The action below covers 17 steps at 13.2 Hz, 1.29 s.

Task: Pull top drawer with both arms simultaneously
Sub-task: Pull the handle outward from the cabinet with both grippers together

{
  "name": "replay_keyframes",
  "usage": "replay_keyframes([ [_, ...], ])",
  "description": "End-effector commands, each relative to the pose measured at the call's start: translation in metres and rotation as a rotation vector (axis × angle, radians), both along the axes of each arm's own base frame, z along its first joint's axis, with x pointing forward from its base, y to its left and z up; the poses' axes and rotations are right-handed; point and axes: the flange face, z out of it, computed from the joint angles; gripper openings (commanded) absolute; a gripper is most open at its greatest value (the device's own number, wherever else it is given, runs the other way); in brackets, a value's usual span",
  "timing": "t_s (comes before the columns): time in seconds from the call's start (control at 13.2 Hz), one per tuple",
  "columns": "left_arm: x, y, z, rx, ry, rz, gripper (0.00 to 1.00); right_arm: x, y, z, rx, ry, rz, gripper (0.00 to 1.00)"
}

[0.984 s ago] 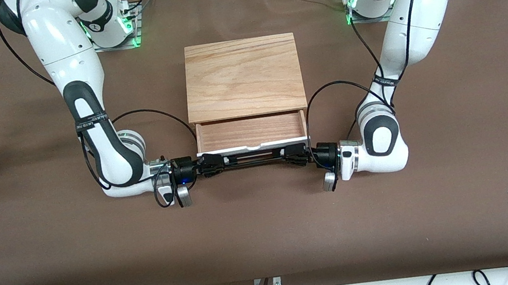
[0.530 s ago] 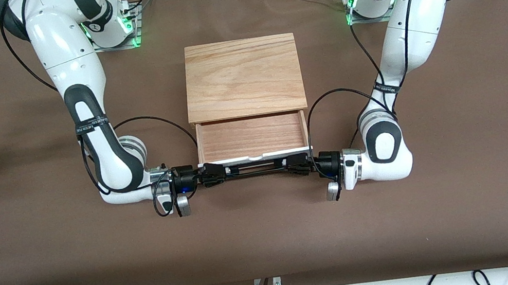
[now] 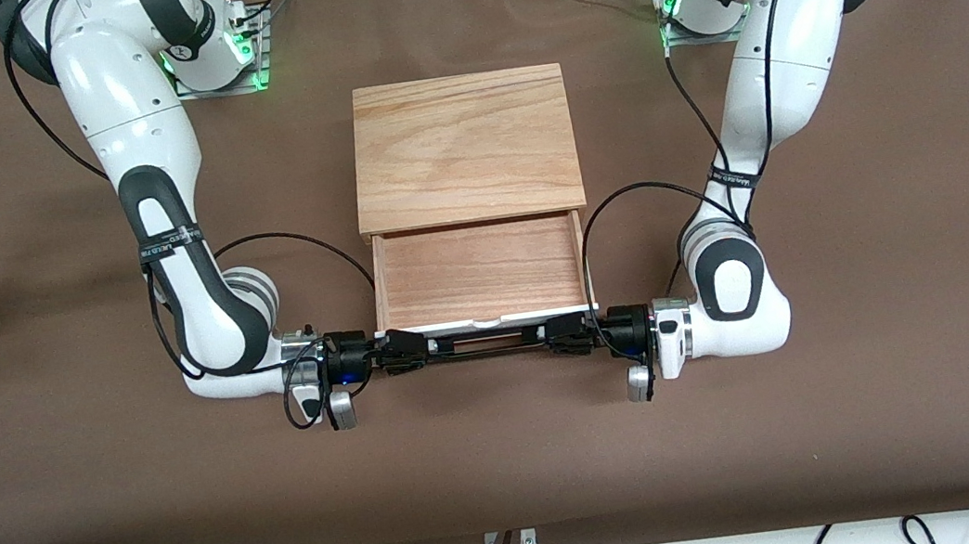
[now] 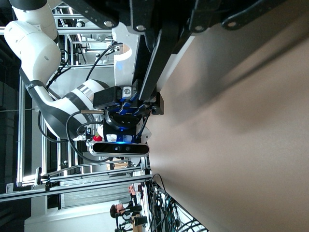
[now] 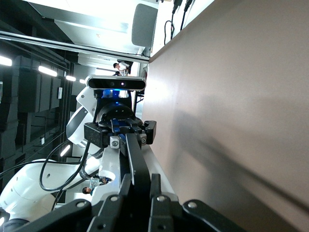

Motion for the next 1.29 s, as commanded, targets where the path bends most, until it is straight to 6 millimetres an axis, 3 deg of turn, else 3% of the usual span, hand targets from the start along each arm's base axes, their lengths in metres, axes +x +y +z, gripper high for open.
replay_keyframes([
  [0.0,0.026,0.024,0.012,0.012,0.0,0.092,0.07,0.012,-0.007,-0.004,-0.006,-0.015,-0.063,0.0],
  [0.08,0.026,0.024,0.011,0.014,-0.001,0.091,0.08,0.011,-0.007,-0.006,-0.006,-0.009,-0.065,0.09],
  [0.23,0.025,0.024,0.009,0.015,0.004,0.091,0.09,0.01,-0.006,-0.008,-0.002,-0.004,-0.059,0.56],
  [0.3,0.025,0.024,0.009,0.015,0.004,0.091,0.12,0.008,-0.001,-0.007,-0.003,-0.008,-0.051,0.85],
  [0.38,0.025,0.024,0.01,0.014,0.002,0.091,0.2,0.008,-0.002,-0.007,0.002,-0.012,-0.049,1.0],
  [0.45,0.025,0.024,0.011,0.013,0.001,0.09,0.48,0.009,-0.003,-0.007,0.003,-0.013,-0.05,1.0],
  [0.53,0.024,0.024,0.01,0.014,0.0,0.089,0.96,0.009,-0.004,-0.007,0.002,-0.013,-0.05,1.0],
  [0.83,0.025,0.024,0.013,0.012,0.003,0.091,1.0,0.009,-0.003,-0.003,0.004,-0.013,-0.049,1.0],
  [1.21,0.026,0.027,0.016,0.033,0.02,0.084,1.0,0.011,-0.008,0.021,-0.087,-0.038,0.019,1.0],
])
